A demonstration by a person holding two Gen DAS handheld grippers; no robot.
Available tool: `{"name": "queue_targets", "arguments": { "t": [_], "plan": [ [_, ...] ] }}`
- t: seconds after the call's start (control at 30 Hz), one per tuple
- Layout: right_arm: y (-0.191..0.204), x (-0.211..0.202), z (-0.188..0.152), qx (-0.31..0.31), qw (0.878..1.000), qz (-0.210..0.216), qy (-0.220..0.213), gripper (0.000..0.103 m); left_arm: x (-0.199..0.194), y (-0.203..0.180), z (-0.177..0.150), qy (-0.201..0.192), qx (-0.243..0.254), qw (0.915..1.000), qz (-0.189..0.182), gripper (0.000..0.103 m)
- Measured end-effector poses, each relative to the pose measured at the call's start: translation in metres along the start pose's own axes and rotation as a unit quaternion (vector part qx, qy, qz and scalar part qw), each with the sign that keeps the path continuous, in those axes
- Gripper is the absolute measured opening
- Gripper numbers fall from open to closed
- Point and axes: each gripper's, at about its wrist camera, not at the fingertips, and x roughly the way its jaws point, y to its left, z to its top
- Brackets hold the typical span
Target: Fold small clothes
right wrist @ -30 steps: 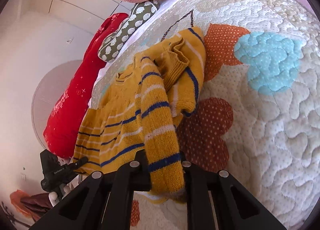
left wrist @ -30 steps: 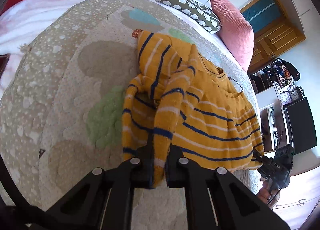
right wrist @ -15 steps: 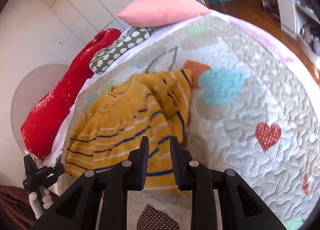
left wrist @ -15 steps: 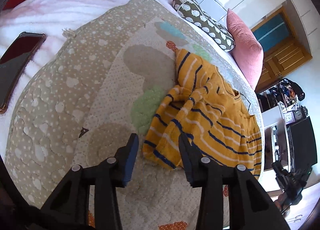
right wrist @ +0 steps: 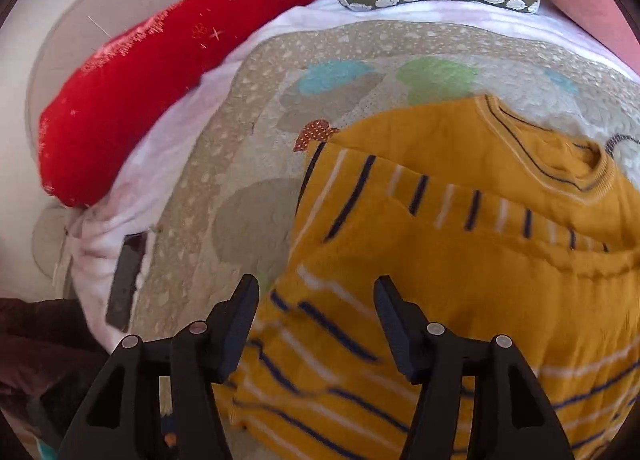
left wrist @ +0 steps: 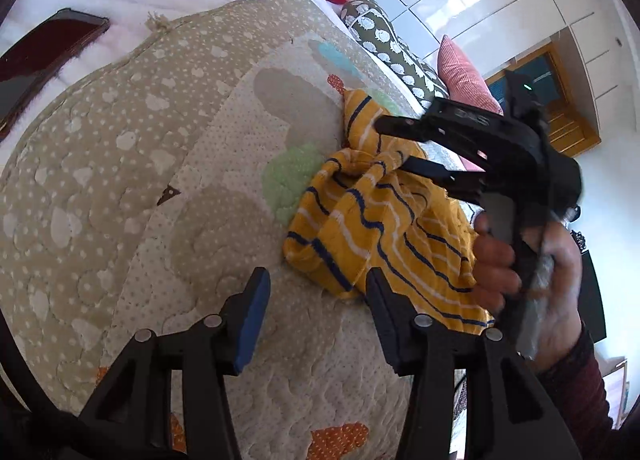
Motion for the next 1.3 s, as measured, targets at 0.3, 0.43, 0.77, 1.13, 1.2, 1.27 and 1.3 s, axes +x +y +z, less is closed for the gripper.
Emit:
{"name": "queue_targets", "arguments": {
  "t": [0.3,0.43,0.77,1.13,1.2,1.27,1.3],
  "plan": [
    [0.056,0.077,0.028,-0.148,0.969,-0.188,0.055,0.072,0.033,-0.016,0.013,-0.003,0.016,0.9983,-0.057,0.059],
    [0.045,0.062,0.026,-0.169,0.964,-0.202,0.046,0.015,0.057,-0.027,0.018,0.018,0.013,0.9995,-0.022,0.011],
    [-0.02,-0.059,0.026,-0.078,0.991,-0.088,-0.065,0.013,0.047,-0.154,-0.013,0.02,0.11,0.9902,-0.084,0.011],
    [-0.248,-0.147,-0.056,0.181,0.974,-0.013,-0.132,0.013,0.088,-0.263,-0.098,0.137,0.226,0.9564,-0.124,0.011],
    [-0.269,-0.148,-0.069,0.203,0.969,-0.035,-0.136,0.016,0.079,-0.258,-0.094,0.13,0.23,0.9581,-0.111,0.018],
    [-0.28,-0.163,-0.084,0.22,0.96,-0.023,-0.172,0.024,0.067,-0.245,-0.092,0.118,0.222,0.9633,-0.093,0.027],
    [-0.281,-0.17,-0.091,0.219,0.959,-0.007,-0.18,0.035,0.064,-0.239,-0.089,0.114,0.216,0.9661,-0.086,0.028]
  ]
}}
